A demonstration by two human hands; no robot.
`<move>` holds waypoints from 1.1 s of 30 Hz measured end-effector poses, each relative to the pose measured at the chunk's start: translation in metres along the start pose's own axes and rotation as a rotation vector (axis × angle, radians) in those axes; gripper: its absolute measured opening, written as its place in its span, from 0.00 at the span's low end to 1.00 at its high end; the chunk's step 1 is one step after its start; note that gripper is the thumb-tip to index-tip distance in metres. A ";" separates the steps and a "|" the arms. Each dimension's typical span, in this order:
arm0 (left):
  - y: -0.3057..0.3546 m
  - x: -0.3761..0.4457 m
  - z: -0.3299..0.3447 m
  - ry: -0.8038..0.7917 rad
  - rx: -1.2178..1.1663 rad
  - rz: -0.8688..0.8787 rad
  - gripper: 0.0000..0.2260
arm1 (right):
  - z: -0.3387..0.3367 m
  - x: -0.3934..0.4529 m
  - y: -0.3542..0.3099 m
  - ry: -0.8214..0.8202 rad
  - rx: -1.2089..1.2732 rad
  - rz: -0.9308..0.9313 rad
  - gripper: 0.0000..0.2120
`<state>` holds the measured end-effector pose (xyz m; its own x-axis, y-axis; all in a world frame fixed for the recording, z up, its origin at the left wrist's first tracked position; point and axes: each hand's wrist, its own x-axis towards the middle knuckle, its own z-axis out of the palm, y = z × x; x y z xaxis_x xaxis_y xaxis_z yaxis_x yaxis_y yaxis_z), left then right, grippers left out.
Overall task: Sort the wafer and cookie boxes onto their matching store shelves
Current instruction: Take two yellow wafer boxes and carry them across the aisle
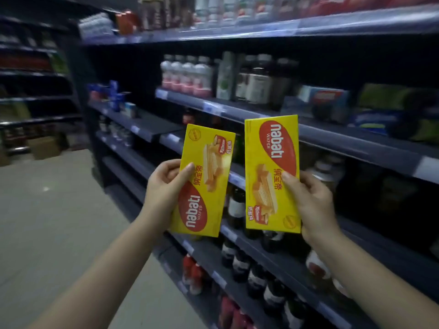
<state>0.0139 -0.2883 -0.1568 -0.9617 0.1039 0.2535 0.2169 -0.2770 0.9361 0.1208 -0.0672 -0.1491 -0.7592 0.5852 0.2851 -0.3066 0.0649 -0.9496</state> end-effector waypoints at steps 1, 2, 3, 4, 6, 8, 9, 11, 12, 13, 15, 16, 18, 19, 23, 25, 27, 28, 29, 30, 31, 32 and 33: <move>0.000 0.001 -0.019 0.045 0.003 -0.009 0.13 | 0.020 0.001 0.008 -0.066 0.005 0.009 0.18; 0.000 0.004 -0.038 0.095 0.010 -0.019 0.15 | 0.040 0.003 0.015 -0.129 0.012 0.022 0.20; 0.001 0.007 -0.058 0.147 0.014 -0.026 0.15 | 0.061 0.004 0.022 -0.188 0.020 0.038 0.19; 0.003 0.012 -0.077 0.194 0.016 -0.029 0.14 | 0.081 0.006 0.029 -0.238 0.039 0.057 0.16; 0.010 0.023 -0.115 0.270 0.027 -0.027 0.15 | 0.124 0.012 0.041 -0.331 0.084 0.078 0.08; 0.021 0.036 -0.152 0.330 0.056 -0.016 0.21 | 0.168 0.020 0.050 -0.417 0.114 0.076 0.07; 0.026 0.043 -0.171 0.358 0.067 -0.005 0.22 | 0.192 0.022 0.052 -0.449 0.125 0.078 0.08; 0.035 0.057 -0.205 0.406 0.098 0.021 0.20 | 0.238 0.024 0.058 -0.499 0.169 0.099 0.14; 0.038 0.064 -0.220 0.430 0.113 0.031 0.19 | 0.259 0.024 0.062 -0.526 0.194 0.112 0.17; 0.040 0.071 -0.235 0.451 0.123 0.036 0.18 | 0.279 0.024 0.066 -0.548 0.216 0.122 0.19; 0.041 0.084 -0.260 0.481 0.121 0.037 0.18 | 0.315 0.024 0.074 -0.570 0.251 0.138 0.21; 0.041 0.092 -0.272 0.491 0.107 0.039 0.18 | 0.332 0.025 0.077 -0.576 0.265 0.143 0.22; 0.040 0.109 -0.294 0.505 0.079 0.035 0.20 | 0.364 0.028 0.084 -0.595 0.278 0.156 0.21; 0.039 0.117 -0.303 0.511 0.072 0.030 0.20 | 0.379 0.030 0.087 -0.604 0.281 0.165 0.20; 0.030 0.153 -0.340 0.519 0.071 0.029 0.21 | 0.434 0.048 0.104 -0.622 0.276 0.182 0.22; 0.024 0.175 -0.358 0.526 0.054 0.022 0.24 | 0.461 0.063 0.116 -0.640 0.270 0.177 0.21; 0.018 0.201 -0.378 0.543 0.041 0.024 0.24 | 0.490 0.081 0.129 -0.654 0.270 0.174 0.17; 0.013 0.215 -0.388 0.549 0.041 0.027 0.23 | 0.506 0.090 0.137 -0.665 0.273 0.170 0.15; 0.009 0.228 -0.398 0.553 0.047 0.028 0.23 | 0.521 0.099 0.145 -0.675 0.275 0.166 0.14; 0.006 0.242 -0.408 0.559 0.054 0.026 0.24 | 0.538 0.107 0.152 -0.682 0.279 0.172 0.14; 0.003 0.256 -0.418 0.573 0.060 0.029 0.26 | 0.556 0.117 0.158 -0.693 0.286 0.183 0.15; 0.001 0.271 -0.429 0.594 0.064 0.035 0.27 | 0.575 0.127 0.163 -0.710 0.295 0.194 0.17; 0.000 0.286 -0.439 0.616 0.070 0.041 0.28 | 0.594 0.139 0.168 -0.729 0.304 0.201 0.19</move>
<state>-0.3348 -0.6783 -0.1915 -0.8678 -0.4817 0.1219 0.2461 -0.2036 0.9476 -0.3771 -0.4551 -0.1923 -0.9672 -0.1174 0.2254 -0.1874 -0.2695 -0.9446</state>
